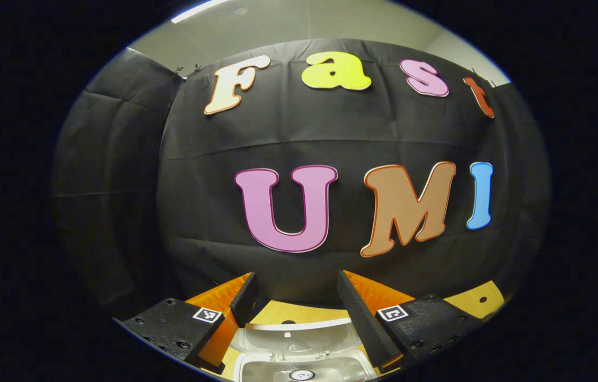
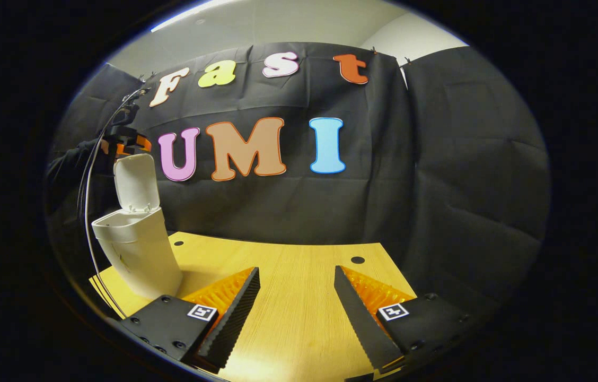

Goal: Press the lid of the desktop garbage bin to open it, pick up the crumpled paper on the desktop and throw it into the bin, then pick up the pop can on the desktop and drop it into the bin, and finally close the garbage bin lid.

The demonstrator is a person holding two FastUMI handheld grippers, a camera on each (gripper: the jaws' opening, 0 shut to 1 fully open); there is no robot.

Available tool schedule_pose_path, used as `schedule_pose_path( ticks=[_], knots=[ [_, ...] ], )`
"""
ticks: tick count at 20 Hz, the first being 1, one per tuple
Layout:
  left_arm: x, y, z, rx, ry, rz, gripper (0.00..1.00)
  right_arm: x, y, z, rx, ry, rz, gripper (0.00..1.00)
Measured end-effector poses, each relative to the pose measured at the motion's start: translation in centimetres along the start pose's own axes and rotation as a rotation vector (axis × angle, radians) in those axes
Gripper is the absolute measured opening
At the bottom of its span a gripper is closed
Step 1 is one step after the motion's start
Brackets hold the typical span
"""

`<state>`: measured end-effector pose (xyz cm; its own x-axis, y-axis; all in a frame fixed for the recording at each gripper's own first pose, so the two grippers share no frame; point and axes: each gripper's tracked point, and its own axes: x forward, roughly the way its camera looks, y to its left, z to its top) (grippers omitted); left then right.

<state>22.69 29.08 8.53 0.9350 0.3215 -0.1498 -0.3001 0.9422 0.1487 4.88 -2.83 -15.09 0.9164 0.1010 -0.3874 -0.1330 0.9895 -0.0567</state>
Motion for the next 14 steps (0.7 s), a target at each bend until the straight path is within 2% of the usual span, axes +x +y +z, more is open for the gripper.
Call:
schedule_pose_path(
  ticks=[5,14],
  knots=[
    [-1.1,-0.5,-1.0,-0.049,0.033,-0.015,0.92,0.1,-0.9,1.0,0.008,-0.015,-0.007,0.95],
    [-8.3,-1.7,-4.7,-0.098,0.048,-0.066,0.91,1.0,-0.1,1.8,0.007,-0.03,0.031,0.95]
  ],
)
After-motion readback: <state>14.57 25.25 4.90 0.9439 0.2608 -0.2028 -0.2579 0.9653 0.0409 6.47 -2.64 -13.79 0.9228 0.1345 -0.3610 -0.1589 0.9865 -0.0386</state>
